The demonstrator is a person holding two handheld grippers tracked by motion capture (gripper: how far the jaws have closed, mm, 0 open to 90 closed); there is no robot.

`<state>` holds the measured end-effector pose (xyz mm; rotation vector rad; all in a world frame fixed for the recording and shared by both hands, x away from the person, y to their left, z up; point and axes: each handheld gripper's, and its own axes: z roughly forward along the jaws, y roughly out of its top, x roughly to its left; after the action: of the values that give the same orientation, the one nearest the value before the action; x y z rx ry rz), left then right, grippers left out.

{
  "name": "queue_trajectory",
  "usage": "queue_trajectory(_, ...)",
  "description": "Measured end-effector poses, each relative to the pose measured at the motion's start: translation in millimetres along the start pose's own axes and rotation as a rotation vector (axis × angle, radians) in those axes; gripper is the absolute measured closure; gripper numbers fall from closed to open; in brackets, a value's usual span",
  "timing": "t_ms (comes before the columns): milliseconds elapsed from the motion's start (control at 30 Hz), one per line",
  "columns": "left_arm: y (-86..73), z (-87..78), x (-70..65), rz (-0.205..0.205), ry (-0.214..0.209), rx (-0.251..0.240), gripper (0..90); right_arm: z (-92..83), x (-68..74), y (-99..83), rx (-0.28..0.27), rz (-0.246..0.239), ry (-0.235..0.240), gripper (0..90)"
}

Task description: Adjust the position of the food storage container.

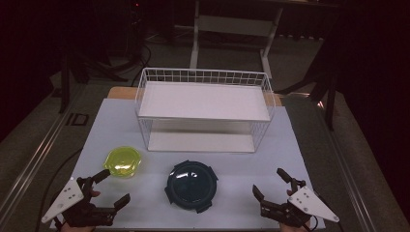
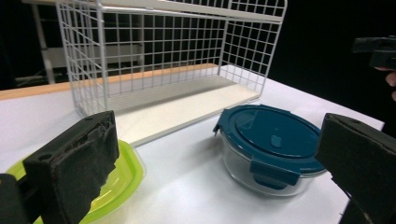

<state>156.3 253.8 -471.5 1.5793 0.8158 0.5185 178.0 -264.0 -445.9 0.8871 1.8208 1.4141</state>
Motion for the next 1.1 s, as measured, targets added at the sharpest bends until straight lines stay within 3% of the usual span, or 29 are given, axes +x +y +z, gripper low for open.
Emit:
queue_trajectory(333,3.4,0.0,-6.4,0.016,-0.017,0.005,0.0,-2.4,2.0,6.0,-0.020,0.019,0.027,9.8)
queue_trajectory(433,7.4,0.5,-12.1,0.008,-0.033,0.000,0.0,-4.7,1.2,8.4,-0.030,0.020,0.016,9.8)
queue_trajectory(600,15.6,5.0,-22.1,0.032,-0.069,0.016,0.0,-4.8,1.1,10.3,-0.025,0.019,0.010,9.8)
queue_trajectory(767,17.1,10.1,-25.3,0.006,-0.088,0.028,0.0,-4.0,1.4,11.0,-0.028,0.019,0.014,9.8)
queue_trajectory(800,16.7,11.7,-27.1,0.003,-0.094,0.036,0.2,-3.4,3.2,12.5,-0.031,0.014,-0.006,9.8)
queue_trajectory(967,11.9,19.6,-37.7,0.005,-0.122,0.058,6.6,-3.1,4.5,13.0,-0.042,0.015,-0.008,9.8)
queue_trajectory(1100,10.0,24.7,-40.2,0.012,-0.140,0.078,18.3,-2.7,5.2,13.2,-0.037,0.011,-0.007,9.8)
